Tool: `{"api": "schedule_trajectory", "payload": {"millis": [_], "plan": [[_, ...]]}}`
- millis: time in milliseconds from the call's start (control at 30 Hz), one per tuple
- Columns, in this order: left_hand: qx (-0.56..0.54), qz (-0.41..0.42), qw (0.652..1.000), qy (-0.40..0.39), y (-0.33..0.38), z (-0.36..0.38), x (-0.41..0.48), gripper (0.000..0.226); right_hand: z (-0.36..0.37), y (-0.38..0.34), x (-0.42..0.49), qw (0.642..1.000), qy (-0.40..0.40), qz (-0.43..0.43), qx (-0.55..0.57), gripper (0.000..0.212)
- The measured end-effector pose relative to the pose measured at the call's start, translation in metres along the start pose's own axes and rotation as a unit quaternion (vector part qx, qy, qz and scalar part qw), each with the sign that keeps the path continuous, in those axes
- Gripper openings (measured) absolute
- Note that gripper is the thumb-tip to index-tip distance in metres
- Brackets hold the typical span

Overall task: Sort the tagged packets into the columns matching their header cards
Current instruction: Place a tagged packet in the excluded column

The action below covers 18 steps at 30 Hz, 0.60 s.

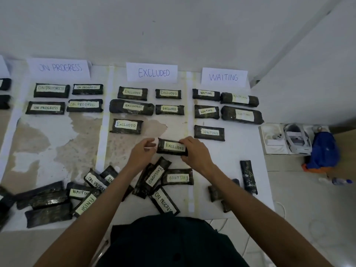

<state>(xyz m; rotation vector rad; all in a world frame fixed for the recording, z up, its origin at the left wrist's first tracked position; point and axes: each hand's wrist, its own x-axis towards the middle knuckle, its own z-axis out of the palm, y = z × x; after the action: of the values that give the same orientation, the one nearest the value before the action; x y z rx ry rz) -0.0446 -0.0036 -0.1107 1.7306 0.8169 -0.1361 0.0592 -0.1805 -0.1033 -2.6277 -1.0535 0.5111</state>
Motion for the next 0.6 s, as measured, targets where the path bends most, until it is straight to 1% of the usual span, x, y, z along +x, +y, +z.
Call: {"api": "schedule_trajectory", "payload": {"millis": [133,267,433,533,600], "plan": [[0.021,-0.003,1.000,0.013,0.007,-0.014,0.030,0.036,-0.001,0.002,0.049,0.999,-0.004,-0.028,-0.026,0.046],[0.024,-0.005,1.000,0.004,0.015,-0.015,0.046,0.039,0.002,0.007,0.082,0.999,-0.010,-0.021,-0.037,0.048],[0.056,-0.005,0.998,-0.014,0.012,-0.009,0.051,0.042,0.007,0.012,0.095,0.997,-0.048,-0.017,-0.052,0.051],[0.085,0.002,0.996,-0.006,0.003,-0.004,0.043,0.042,0.006,0.013,0.095,0.996,-0.054,-0.026,-0.069,0.056],[0.122,0.017,0.992,-0.004,-0.004,-0.002,0.033,0.043,0.006,0.012,0.088,0.996,-0.042,-0.031,-0.071,0.061]]}}
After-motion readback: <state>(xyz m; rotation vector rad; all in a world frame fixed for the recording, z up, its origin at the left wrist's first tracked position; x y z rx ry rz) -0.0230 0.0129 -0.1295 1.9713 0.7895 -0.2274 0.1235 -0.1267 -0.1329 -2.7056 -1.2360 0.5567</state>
